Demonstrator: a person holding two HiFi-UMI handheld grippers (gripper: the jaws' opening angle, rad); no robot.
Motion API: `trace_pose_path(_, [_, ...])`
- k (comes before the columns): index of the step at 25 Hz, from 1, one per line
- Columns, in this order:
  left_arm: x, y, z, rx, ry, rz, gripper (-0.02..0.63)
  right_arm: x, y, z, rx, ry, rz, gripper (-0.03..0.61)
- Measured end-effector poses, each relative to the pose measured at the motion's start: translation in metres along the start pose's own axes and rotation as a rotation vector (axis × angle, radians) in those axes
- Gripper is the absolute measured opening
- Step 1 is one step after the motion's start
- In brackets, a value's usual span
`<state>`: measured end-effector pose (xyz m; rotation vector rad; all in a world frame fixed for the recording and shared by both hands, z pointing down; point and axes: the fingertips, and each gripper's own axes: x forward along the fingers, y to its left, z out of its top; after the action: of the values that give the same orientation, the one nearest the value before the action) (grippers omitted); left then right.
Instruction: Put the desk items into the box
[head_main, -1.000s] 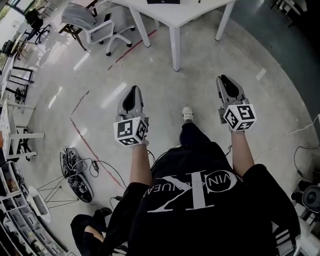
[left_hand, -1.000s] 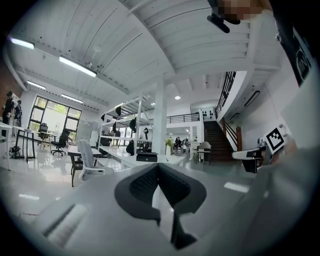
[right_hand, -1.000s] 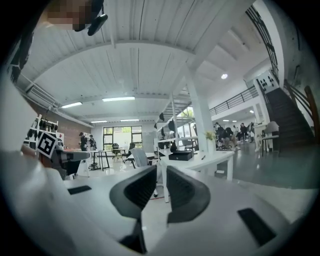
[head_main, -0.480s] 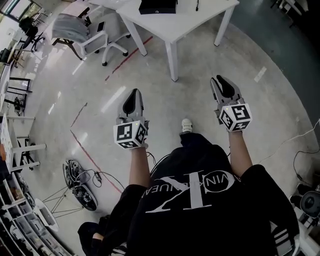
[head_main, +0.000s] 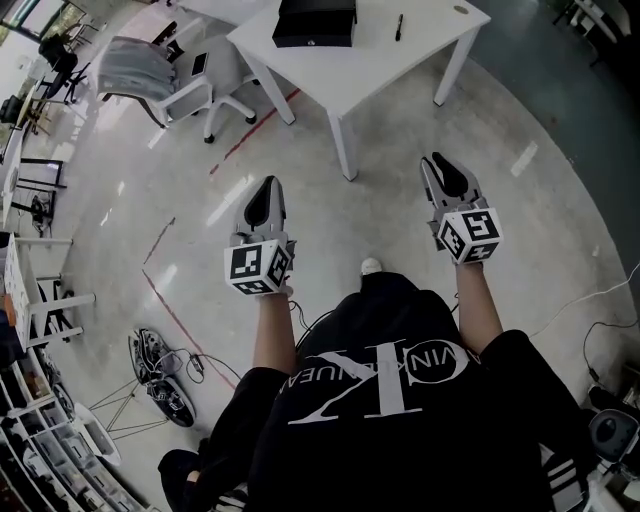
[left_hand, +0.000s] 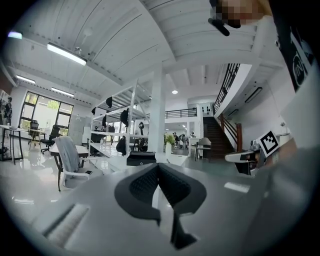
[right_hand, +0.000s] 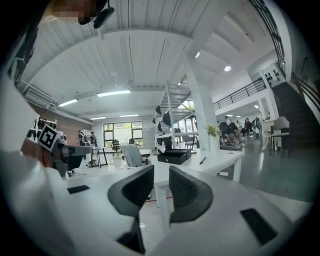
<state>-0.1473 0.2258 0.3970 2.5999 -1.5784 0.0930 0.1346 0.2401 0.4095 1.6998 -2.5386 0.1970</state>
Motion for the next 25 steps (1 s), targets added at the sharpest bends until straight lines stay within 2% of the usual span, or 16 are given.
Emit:
trace_pose_path(7, [0.042,-0.006,0.01,0.011,-0.011,0.008,0.011,0.028,-0.043,0.009,0.014,-0.014,0.007,0.057])
trace_pose_path(15, [0.062,0.01,0.003,0.003,0.016,0.025,0.011,0.052,-0.054,-0.001,0.052,0.005,0.007,0.057])
trace_pose_path(21, [0.103,0.023,-0.006,-0.006,0.023,-0.004,0.011,0.078,-0.071,-0.006,0.057,0.016,-0.019,0.057])
trace_pose_path(25, [0.133,0.036,0.006,-0.003,-0.002,-0.026,0.011,0.103,-0.078,0.004,0.046,0.01,-0.028,0.057])
